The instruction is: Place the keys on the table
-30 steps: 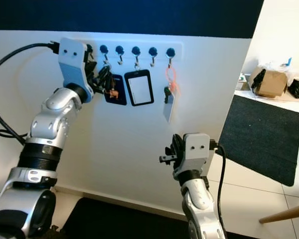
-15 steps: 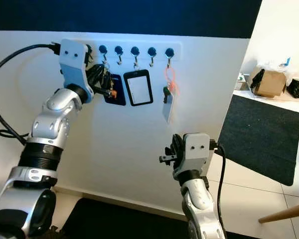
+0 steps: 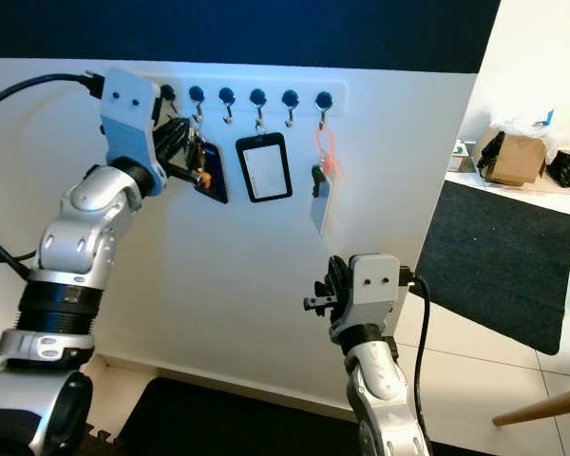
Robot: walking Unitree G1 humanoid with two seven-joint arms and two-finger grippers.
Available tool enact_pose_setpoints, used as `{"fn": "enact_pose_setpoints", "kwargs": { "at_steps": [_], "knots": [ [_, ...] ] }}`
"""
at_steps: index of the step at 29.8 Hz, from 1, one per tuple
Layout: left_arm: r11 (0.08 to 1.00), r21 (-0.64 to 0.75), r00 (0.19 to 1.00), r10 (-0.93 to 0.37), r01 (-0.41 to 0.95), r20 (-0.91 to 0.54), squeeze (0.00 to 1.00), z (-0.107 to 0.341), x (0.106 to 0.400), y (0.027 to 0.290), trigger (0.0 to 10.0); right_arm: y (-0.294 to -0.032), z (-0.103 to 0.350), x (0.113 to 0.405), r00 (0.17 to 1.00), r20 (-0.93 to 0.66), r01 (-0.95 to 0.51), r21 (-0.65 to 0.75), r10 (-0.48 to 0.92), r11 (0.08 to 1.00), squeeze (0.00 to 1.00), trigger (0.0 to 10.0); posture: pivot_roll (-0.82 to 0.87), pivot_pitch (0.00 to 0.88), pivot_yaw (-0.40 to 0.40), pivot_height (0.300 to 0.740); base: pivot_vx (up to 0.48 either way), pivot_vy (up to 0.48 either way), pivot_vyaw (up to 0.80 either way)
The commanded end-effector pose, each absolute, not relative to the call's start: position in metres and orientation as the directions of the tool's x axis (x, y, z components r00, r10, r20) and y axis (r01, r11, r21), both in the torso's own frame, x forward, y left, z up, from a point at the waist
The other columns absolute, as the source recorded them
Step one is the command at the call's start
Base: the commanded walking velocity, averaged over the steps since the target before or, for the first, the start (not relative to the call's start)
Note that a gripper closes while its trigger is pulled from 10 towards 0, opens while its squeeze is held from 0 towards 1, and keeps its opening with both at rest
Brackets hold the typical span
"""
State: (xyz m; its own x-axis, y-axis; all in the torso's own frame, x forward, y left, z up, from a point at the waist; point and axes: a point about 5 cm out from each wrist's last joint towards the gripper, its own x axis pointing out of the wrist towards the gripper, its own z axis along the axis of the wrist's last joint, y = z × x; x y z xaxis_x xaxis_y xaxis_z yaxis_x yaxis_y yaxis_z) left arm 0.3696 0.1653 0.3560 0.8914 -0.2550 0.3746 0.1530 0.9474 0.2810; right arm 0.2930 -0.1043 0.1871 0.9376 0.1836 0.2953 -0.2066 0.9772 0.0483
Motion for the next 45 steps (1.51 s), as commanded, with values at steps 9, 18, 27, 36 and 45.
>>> {"fn": "enact_pose_setpoints", "kwargs": {
  "at_steps": [9,18,27,36,45],
  "knots": [
    [0.951,0.270,0.874,-0.255,0.149,0.415,0.00,0.376,0.363,0.166,10.0,-0.101,0.186,0.293,0.934,0.297,-0.222,0.047,0.199,0.974,0.00,10.0,0.01,0.182,0.077,0.740,0.000,0.000,0.00],
    [0.950,0.276,0.850,-0.265,0.148,0.455,0.00,0.389,0.355,0.166,10.0,-0.102,0.185,0.292,0.936,0.294,-0.216,0.049,0.193,0.975,0.00,10.0,0.02,0.185,0.078,0.740,0.000,0.000,0.00],
    [0.938,0.307,0.867,-0.283,0.161,0.411,0.00,0.378,0.354,0.166,10.0,-0.101,0.185,0.293,0.936,0.293,-0.219,0.050,0.196,0.974,0.00,10.0,0.02,0.189,0.076,0.740,0.000,0.000,0.00],
    [0.916,0.343,0.906,-0.312,0.207,0.287,0.00,0.340,0.361,0.161,10.0,-0.100,0.185,0.294,0.936,0.292,-0.219,0.050,0.195,0.974,0.00,10.0,0.02,0.191,0.077,0.740,0.000,0.000,0.00],
    [0.924,0.335,0.904,-0.295,0.187,0.308,0.00,0.349,0.365,0.161,10.0,-0.101,0.185,0.293,0.936,0.293,-0.217,0.051,0.193,0.975,0.00,10.0,0.02,0.191,0.083,0.740,0.000,0.000,0.00]
  ]
}}
